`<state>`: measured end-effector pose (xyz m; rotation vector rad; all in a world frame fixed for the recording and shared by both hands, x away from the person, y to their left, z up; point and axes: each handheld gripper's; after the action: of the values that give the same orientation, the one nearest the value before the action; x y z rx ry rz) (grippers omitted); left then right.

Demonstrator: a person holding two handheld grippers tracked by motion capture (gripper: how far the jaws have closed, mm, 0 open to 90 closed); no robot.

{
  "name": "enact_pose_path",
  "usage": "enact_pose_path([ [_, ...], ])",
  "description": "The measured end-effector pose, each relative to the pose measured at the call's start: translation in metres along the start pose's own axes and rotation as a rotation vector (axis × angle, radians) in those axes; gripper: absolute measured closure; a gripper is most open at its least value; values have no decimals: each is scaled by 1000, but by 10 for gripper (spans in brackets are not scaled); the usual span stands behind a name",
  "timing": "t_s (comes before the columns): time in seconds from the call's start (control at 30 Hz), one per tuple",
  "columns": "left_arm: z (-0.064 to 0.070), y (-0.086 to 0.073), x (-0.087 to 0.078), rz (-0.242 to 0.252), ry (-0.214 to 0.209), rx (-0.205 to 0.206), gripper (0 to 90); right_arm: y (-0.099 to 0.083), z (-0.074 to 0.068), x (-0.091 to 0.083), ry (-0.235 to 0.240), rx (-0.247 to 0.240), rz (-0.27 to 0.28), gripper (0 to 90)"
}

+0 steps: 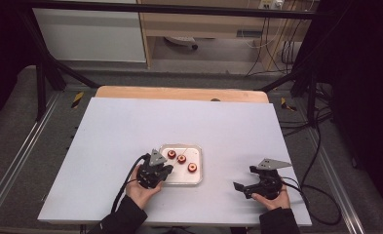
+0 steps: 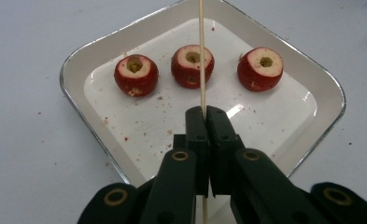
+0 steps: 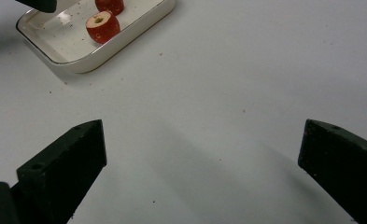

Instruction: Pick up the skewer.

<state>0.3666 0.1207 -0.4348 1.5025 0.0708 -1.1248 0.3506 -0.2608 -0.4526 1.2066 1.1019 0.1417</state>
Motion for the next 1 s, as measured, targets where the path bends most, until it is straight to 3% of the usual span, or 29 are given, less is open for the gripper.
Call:
enact_pose_path([
  [0.47,-1,3,-10,-15,-60,67,883,6,-6,2,-6,-43,3,13],
  [1.0,0,11,-15,-80,-115,146,883,35,-32,14,-20,-202,-40,26],
])
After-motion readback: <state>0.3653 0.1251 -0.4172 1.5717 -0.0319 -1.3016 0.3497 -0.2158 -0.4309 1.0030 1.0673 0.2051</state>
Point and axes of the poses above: each handheld gripper's, and its own axes: x roughly forward along the jaws, y roughly out of its top, z roughly to its right, and after that the axes turned 9 degrees about -x, right-handed
